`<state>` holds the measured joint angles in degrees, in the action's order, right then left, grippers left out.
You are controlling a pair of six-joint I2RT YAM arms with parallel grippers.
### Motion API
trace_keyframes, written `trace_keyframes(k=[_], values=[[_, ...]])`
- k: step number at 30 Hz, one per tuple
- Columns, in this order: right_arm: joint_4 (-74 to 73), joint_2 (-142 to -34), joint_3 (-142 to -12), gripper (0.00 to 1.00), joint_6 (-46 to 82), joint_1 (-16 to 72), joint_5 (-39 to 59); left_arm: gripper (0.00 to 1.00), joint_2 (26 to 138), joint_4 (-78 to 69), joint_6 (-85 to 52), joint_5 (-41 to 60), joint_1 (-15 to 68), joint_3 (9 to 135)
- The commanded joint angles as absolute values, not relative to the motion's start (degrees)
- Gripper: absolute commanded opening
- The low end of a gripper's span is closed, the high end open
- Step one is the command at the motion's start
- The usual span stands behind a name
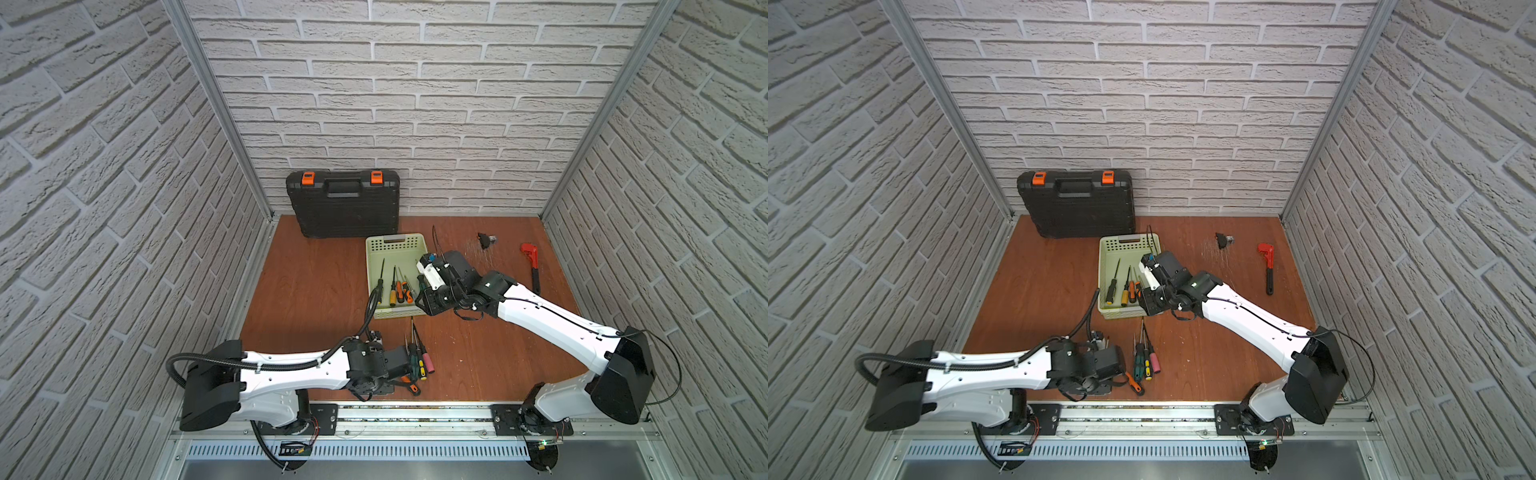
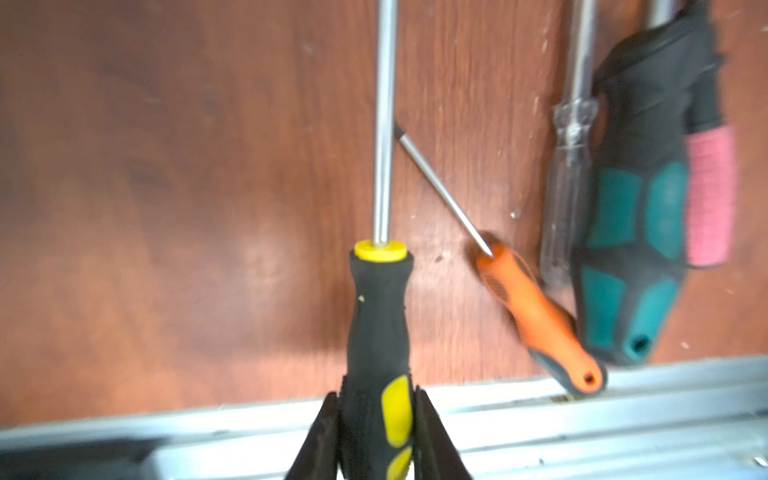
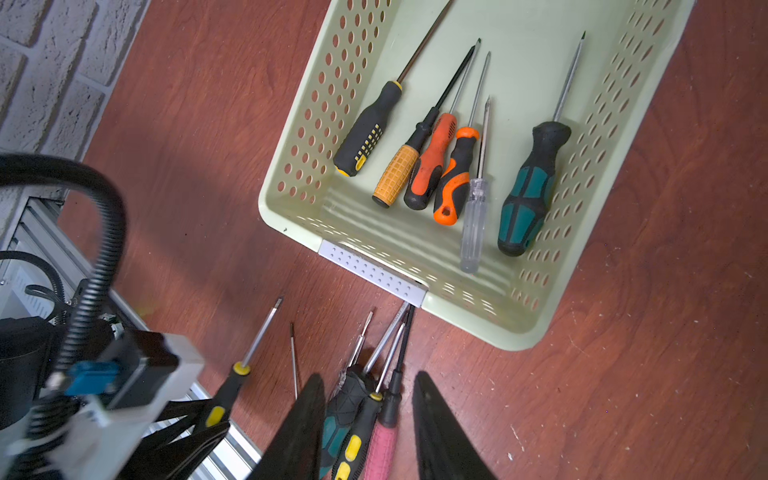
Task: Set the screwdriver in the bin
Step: 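Grasp the black-yellow screwdriver with the left gripper and lift it, then lower the black-yellow screwdriver with the left gripper into the basket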
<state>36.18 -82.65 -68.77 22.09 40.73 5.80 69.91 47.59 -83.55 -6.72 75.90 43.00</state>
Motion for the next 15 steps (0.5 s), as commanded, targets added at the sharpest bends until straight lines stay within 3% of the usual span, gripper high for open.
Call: trace_keyframes(k=[1, 8, 15], values=[[35.05, -81.27, -69.87, 0.37, 21.38, 40.84, 4.34, 0.07, 63.38, 60.67, -85.51, -13.23, 75.04, 47.84], [34.85, -82.09, -71.42, 0.38, 20.57, 40.78, 4.69, 0.08, 60.50, 62.07, -64.17, -10.81, 56.71, 59.73], [34.56, -80.43, -70.61, 0.38, 21.28, 40.79, 4.72, 0.08, 76.45, 56.33, -42.94, -3.45, 44.20, 75.15]])
